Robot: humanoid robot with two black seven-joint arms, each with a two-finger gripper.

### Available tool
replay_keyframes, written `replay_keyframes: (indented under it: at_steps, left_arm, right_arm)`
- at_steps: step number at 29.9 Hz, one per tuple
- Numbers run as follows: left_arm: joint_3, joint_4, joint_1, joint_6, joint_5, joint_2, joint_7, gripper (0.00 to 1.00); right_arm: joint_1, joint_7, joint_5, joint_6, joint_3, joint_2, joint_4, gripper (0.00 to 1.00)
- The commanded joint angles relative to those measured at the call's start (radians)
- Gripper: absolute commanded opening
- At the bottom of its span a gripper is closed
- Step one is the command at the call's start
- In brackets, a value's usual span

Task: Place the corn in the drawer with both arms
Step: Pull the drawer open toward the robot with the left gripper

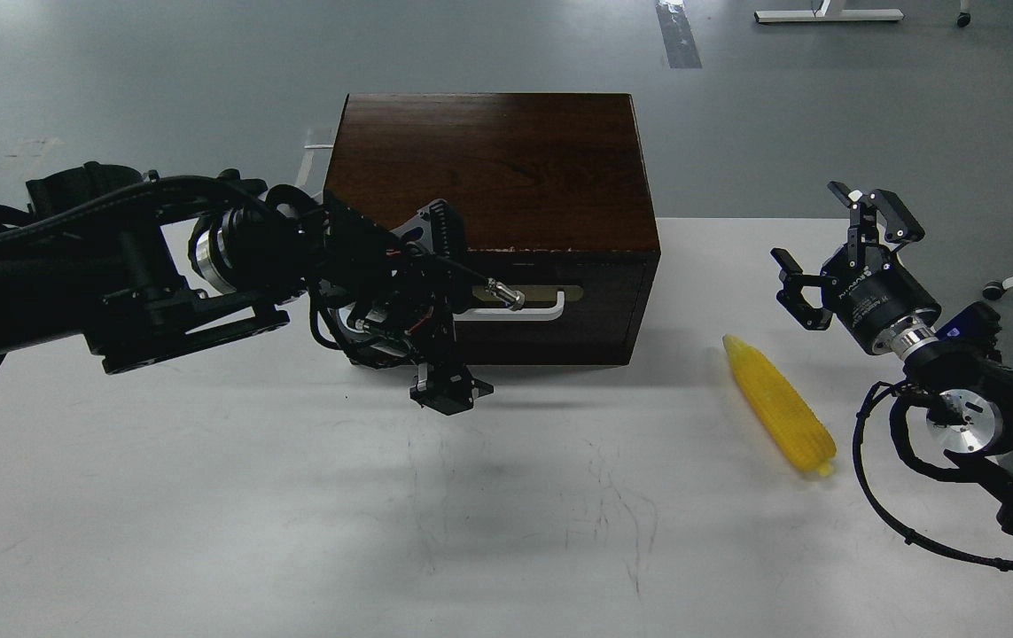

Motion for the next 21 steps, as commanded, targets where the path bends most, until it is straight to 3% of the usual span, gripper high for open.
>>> replay_keyframes:
  at_steps: [1,15,21]
  left_arm:
    - [0.005,-0.021,-0.001,0.000,0.000,-0.001,0.000,0.98]
    - [0.003,-0.235,-0.044,0.000,0.000,0.002,0.000,0.98]
    - [0.003,-0.252,-0.044,0.000,0.000,0.014,0.000,0.98]
  right_arm:
    - [-0.002,0.000,0.000,0.000,0.003,0.000,0.000,1.00]
    - [-0.005,0.000,0.000,0.000,0.006,0.000,0.000,1.00]
    - [-0.008,0.000,0.000,0.000,0.006,0.000,0.000,1.00]
